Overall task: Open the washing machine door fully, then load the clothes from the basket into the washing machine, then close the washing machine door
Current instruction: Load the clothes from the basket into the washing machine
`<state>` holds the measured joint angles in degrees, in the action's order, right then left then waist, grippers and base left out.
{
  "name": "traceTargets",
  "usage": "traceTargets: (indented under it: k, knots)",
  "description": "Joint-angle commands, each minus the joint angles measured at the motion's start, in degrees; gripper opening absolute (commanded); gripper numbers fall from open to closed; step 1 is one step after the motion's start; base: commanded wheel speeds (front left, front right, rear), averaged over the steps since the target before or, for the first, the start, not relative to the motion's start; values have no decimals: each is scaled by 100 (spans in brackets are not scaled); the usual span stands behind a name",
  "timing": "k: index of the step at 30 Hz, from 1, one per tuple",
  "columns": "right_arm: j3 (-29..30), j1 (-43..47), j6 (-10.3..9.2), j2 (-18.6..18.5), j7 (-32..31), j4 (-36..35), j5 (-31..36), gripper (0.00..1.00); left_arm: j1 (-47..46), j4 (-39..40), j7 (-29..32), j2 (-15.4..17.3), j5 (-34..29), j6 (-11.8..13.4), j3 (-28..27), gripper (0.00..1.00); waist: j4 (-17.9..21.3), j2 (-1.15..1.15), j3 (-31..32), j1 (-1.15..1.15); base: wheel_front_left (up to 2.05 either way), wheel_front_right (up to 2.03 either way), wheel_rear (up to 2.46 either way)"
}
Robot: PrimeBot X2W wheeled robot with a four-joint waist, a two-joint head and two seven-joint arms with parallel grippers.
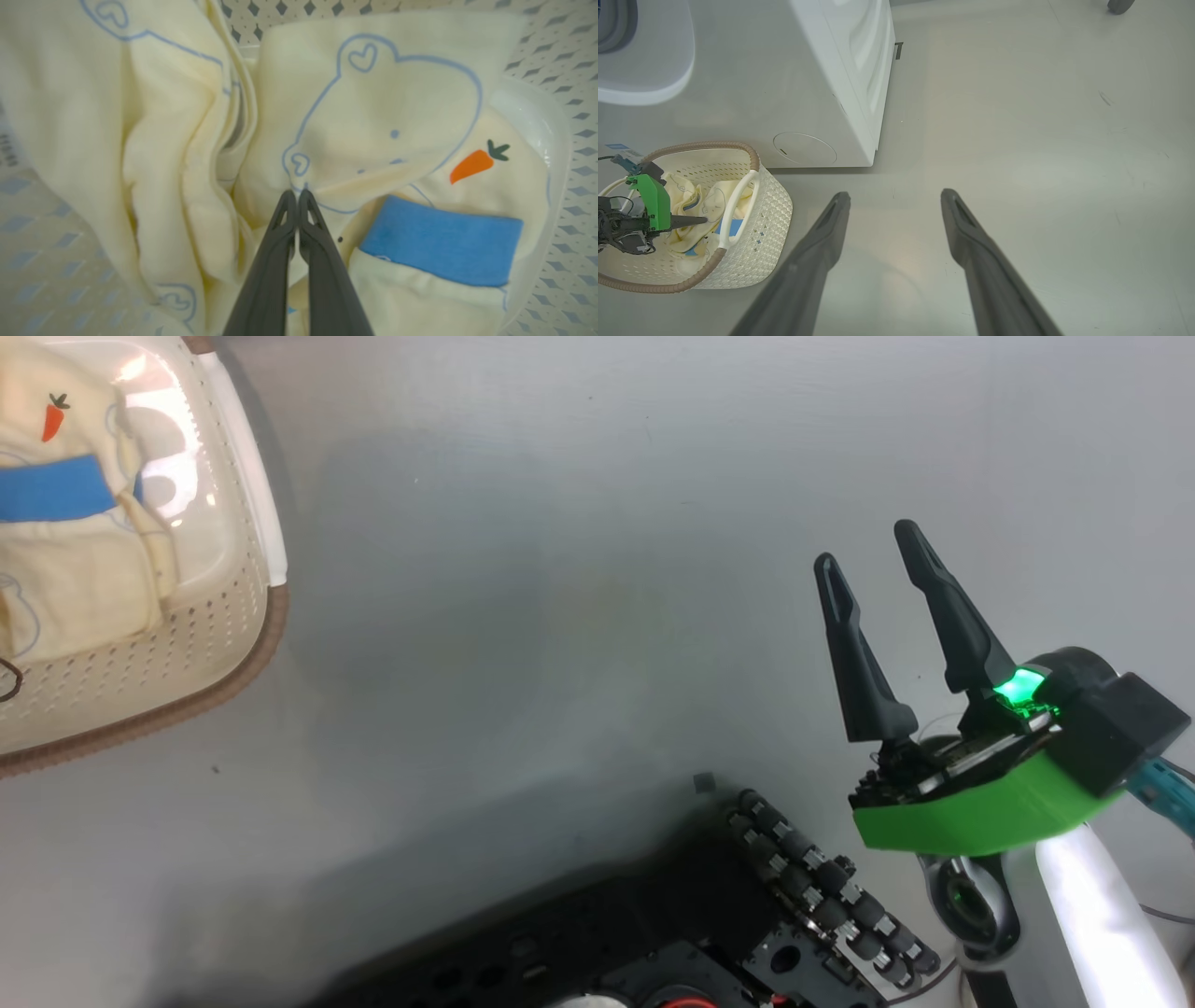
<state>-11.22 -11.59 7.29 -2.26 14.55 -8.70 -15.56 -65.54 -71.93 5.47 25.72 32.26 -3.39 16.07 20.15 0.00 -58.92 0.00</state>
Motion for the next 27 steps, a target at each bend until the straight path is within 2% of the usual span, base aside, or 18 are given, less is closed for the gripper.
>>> traceTargets:
  k: [1, 11, 16, 21, 27]
  knots:
    - [-66, 252, 20, -62, -5, -149, -20, 100, 115, 50, -120, 244, 14, -17, -73, 0, -15, 0, -4, 0, 0, 0, 0]
    - [-117, -179, 20, -62, 22, 9, -103, 100, 156, 317, -1390, 331, -111, -88, 31, 0, -124, 0, 79, 0, 0, 0, 0]
    - [-2, -329, 20, -62, 34, 121, -57, 100, 385, 549, -1912, 216, -125, -51, 35, 0, -310, 0, 373, 0, 0, 0, 0]
    - [135, -339, 20, -62, 38, 153, 29, 100, 711, 1037, -2036, 99, -131, 86, -69, 0, -488, 0, 667, 0, 0, 0, 0]
    - [297, -282, 20, -62, -23, 178, 153, 100, 1475, 2366, -2044, -1, -291, 386, -457, 0, -737, 0, 1066, 0, 0, 0, 0]
